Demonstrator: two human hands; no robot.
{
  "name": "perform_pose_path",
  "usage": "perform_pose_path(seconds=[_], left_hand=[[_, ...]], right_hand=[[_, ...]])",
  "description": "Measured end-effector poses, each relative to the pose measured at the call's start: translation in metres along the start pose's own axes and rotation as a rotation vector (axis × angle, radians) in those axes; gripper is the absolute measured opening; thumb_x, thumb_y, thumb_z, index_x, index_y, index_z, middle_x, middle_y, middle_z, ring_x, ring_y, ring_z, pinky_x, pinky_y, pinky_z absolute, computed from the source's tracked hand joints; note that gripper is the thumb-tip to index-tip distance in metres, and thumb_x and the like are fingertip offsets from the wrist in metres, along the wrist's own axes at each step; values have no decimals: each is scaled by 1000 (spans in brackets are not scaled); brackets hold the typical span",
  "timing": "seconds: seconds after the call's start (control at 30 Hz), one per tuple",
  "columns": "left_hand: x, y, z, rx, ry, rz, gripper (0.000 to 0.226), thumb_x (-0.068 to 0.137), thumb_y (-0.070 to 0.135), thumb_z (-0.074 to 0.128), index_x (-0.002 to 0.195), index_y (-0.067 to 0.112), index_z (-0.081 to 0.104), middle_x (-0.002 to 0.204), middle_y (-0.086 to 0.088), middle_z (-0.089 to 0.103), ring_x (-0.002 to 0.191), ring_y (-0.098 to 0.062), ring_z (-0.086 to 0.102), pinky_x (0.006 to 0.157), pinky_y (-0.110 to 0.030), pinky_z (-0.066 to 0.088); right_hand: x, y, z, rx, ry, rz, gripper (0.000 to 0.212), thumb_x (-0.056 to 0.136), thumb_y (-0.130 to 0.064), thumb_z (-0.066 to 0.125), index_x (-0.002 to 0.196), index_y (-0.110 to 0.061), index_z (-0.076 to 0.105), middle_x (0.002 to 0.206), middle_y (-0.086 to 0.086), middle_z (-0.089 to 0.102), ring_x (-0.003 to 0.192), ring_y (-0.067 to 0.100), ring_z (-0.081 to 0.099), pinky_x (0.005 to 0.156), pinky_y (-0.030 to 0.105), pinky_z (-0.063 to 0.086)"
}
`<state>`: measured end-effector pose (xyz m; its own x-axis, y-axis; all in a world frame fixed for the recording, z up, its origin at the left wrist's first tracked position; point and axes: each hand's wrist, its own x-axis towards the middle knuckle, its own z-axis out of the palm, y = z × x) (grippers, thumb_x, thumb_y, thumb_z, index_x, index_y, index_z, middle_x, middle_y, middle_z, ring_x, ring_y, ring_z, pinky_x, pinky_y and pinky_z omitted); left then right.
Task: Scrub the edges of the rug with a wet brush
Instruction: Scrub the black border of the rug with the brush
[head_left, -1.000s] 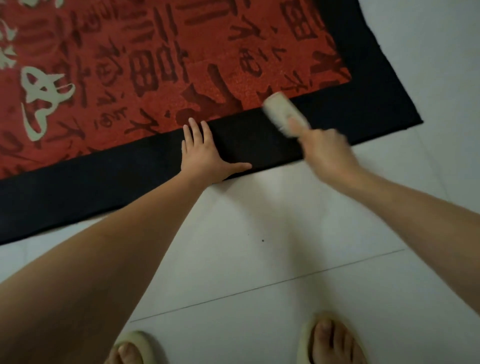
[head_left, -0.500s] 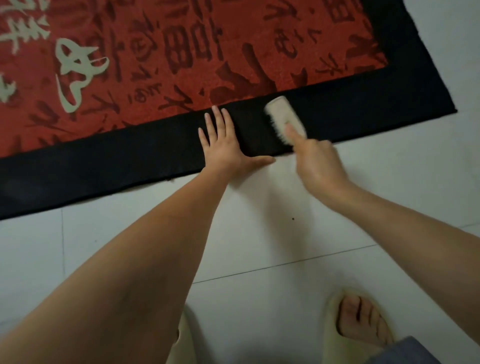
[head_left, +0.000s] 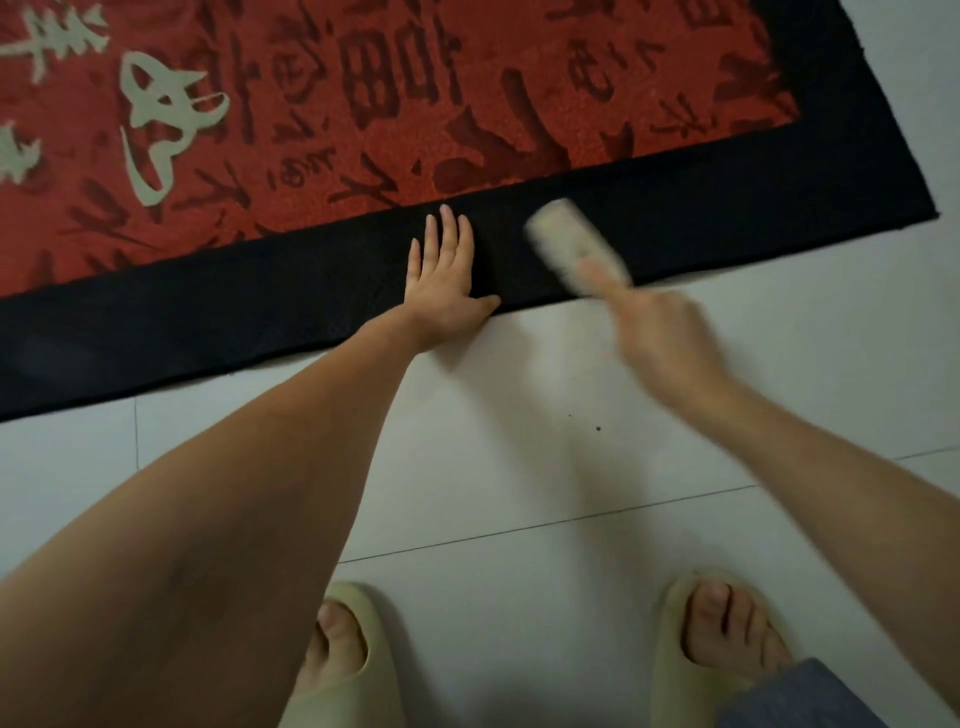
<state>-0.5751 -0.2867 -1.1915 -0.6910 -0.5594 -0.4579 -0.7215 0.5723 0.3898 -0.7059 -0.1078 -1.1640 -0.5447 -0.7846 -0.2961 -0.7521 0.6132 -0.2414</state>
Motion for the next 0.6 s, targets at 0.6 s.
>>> perform_pose_path(seconds=[0.6], left_hand=[[5, -3, -2, 23, -27, -14, 95, 94, 27, 58, 154, 9, -13, 160, -11, -25, 147, -26, -24, 117, -38, -15]], right_hand=[[-32, -46, 14, 169, -126, -38, 55, 103, -17, 32, 149, -46, 22, 90, 18, 55, 86, 40, 58, 77, 43, 47]])
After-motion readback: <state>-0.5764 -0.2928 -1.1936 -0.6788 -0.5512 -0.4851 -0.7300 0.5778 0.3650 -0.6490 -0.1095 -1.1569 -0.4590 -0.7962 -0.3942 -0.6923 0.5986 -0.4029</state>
